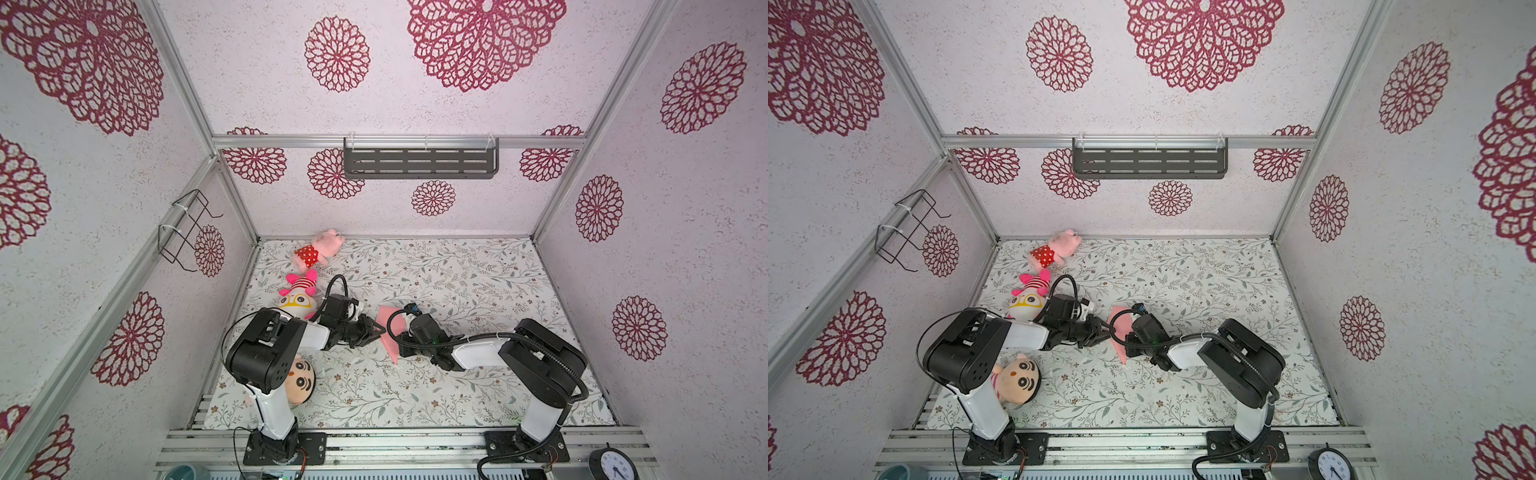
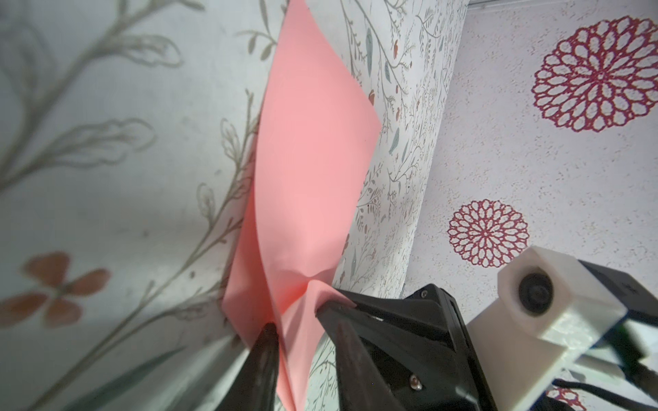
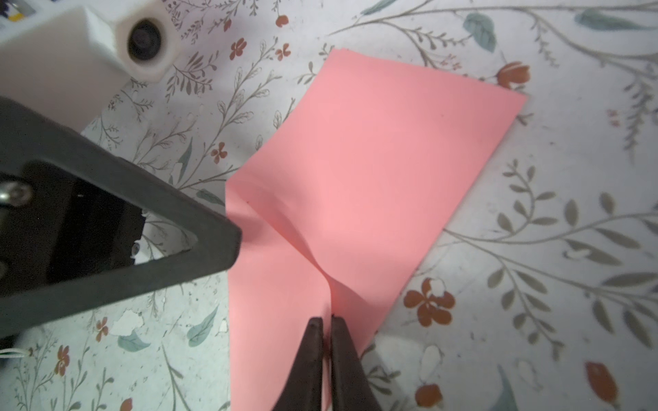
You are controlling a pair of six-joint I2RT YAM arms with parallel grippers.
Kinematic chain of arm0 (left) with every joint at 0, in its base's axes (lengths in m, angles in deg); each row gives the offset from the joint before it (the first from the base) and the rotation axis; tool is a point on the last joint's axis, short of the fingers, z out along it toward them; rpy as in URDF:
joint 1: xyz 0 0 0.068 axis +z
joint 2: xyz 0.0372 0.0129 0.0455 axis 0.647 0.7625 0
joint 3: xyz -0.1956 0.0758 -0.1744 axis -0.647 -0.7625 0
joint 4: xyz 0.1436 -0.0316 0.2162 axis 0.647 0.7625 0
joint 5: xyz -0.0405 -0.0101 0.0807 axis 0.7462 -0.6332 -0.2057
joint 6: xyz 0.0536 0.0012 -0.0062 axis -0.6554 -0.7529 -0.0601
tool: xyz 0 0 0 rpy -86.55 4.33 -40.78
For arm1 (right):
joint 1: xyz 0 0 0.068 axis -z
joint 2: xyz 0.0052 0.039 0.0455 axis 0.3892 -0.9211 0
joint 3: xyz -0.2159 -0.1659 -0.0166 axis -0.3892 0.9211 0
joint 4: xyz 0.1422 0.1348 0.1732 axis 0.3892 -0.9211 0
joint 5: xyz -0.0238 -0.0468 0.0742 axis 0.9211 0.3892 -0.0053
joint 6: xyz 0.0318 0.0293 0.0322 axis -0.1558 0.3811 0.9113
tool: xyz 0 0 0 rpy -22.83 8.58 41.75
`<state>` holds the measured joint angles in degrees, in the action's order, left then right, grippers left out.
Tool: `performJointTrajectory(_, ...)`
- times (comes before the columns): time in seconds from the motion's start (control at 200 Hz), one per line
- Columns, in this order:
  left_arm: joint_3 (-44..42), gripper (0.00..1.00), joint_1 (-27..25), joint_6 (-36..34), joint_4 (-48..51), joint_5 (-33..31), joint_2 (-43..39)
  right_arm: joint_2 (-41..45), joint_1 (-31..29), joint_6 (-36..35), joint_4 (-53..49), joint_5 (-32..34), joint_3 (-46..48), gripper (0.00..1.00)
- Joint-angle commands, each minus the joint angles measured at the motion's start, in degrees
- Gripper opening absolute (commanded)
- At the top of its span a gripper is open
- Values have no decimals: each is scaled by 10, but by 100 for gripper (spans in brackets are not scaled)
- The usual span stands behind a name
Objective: Fold a paper plane with a square sheet of paper (pick it up from the middle)
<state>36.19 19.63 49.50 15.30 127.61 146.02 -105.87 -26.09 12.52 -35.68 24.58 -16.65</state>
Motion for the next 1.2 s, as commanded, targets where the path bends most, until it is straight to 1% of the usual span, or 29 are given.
performJointTrajectory(0.0, 14, 28, 3, -10, 18, 3, 9, -14, 2, 2, -26, 10, -4, 11)
performJointTrajectory(0.125, 23, 27, 3, -18, 28, 5, 16, -13, 3, 2, -26, 12, -4, 11)
performJointTrajectory(0.24, 33, 23, 4, -28, 40, 6, 18, -10, 3, 1, -23, 11, -1, 12)
performJointTrajectory(0.4, 42, 9, 5, -29, 45, 7, 20, 8, 4, 1, -22, 12, 0, 18)
performJointTrajectory(0.455, 42, 6, 4, -28, 45, 4, 16, 24, 4, 1, -29, 27, 0, 22)
performJointTrajectory(0.52, 42, 4, 4, -27, 52, -6, 5, 49, 4, -1, -27, 52, 9, 31)
performJointTrajectory(0.59, 43, 2, 4, -25, 78, -32, -15, 81, 4, -11, -17, 81, 23, 42)
performJointTrajectory(0.705, 45, 2, 3, -17, 126, -92, -60, 116, 4, -53, 15, 117, 48, 53)
performJointTrajectory(0.806, 53, 2, 1, -5, 180, -157, -97, 119, 0, -103, 32, 123, 48, 59)
performJointTrajectory(0.886, 57, 2, 0, 15, 218, -204, -118, 107, -9, -152, 40, 120, 34, 59)
performJointTrajectory(0.981, 65, 2, -1, 34, 253, -243, -130, 92, -27, -206, 98, 105, 33, 58)
performJointTrajectory(1.046, 74, 2, -3, 47, 273, -262, -132, 76, -38, -247, 150, 77, 38, 55)
performJointTrajectory(1.106, 82, 1, -7, 57, 290, -280, -130, 62, -51, -282, 205, 67, 48, 55)
performJointTrajectory(1.196, 95, 3, -17, 64, 307, -294, -125, 38, -62, -305, 247, 58, 50, 55)
